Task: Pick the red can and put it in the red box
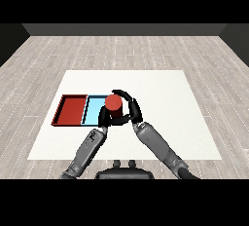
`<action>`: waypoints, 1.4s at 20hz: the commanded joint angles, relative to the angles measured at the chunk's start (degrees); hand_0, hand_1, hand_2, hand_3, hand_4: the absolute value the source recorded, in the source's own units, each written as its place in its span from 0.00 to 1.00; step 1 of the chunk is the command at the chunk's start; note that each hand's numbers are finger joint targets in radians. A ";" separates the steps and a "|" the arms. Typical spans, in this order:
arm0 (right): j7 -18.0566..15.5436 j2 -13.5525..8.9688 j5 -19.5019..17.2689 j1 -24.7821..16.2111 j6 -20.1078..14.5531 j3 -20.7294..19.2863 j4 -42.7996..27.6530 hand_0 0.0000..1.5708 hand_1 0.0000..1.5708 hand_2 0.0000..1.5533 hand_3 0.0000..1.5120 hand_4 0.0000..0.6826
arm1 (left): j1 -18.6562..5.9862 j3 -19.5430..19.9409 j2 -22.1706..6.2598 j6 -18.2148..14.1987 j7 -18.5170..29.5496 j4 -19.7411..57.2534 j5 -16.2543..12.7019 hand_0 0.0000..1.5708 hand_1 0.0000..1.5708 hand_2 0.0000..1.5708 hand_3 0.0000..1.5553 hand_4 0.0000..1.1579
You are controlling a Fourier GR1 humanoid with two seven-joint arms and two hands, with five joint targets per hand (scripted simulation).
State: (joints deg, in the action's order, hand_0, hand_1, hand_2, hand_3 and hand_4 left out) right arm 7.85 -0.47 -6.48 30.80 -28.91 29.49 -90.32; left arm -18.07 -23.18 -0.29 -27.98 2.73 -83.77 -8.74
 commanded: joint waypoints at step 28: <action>-16.43 -7.90 13.49 -35.92 14.33 -23.73 -21.24 0.00 0.00 0.00 0.00 0.00 | 1.02 22.54 -15.67 6.55 -0.11 6.78 4.15 1.00 1.00 1.00 0.98 0.98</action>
State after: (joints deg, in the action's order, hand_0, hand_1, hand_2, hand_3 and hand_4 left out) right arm -3.74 -7.66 4.31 1.45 -15.68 9.47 -112.13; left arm -17.41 -5.46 -11.56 -22.50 1.93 -80.35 -4.02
